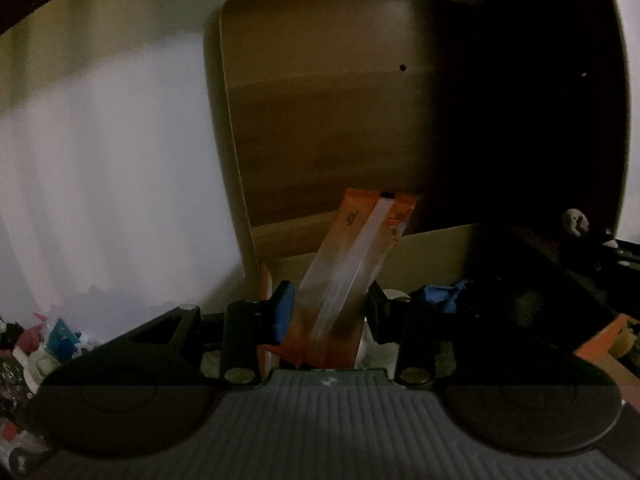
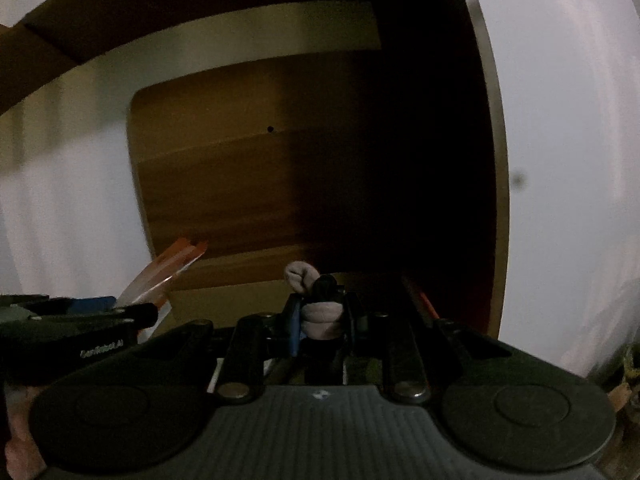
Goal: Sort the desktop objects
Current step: 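Carry the packet and plush figure with both tools into the orange box, then open both tools to release the packet and plush figure in the box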
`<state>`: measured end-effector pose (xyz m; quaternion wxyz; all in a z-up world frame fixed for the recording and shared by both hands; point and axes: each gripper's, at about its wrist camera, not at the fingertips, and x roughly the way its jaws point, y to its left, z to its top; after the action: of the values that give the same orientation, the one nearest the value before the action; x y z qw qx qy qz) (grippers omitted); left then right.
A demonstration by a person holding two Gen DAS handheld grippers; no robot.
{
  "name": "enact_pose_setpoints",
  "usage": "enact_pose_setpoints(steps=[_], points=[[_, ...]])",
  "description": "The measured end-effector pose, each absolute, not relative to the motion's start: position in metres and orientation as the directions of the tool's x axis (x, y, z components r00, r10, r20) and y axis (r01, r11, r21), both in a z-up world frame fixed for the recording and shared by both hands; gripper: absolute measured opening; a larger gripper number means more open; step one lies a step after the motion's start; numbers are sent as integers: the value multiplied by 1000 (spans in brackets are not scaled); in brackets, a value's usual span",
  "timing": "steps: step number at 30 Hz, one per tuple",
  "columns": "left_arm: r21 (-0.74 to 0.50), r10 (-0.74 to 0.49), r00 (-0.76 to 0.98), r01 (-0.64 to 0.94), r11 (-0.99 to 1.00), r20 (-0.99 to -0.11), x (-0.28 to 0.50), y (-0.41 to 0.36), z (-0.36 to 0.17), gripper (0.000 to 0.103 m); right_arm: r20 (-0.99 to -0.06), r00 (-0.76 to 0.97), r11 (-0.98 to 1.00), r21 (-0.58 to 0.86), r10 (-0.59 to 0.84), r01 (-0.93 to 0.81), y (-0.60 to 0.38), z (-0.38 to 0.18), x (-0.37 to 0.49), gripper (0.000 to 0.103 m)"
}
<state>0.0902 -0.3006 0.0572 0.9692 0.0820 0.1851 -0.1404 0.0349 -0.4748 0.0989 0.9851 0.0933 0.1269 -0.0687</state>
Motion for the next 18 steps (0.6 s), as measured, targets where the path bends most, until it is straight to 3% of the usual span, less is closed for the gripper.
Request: enact_pose_setpoints(steps=[5, 18], points=[[95, -213, 881, 277, 956, -423, 109, -307, 47, 37, -288, 951, 954, 238, -112, 184, -478, 92, 62, 20], [83, -162, 873, 224, 971, -461, 139, -309, 36, 37, -289, 943, 943, 233, -168, 240, -471, 86, 105, 20]])
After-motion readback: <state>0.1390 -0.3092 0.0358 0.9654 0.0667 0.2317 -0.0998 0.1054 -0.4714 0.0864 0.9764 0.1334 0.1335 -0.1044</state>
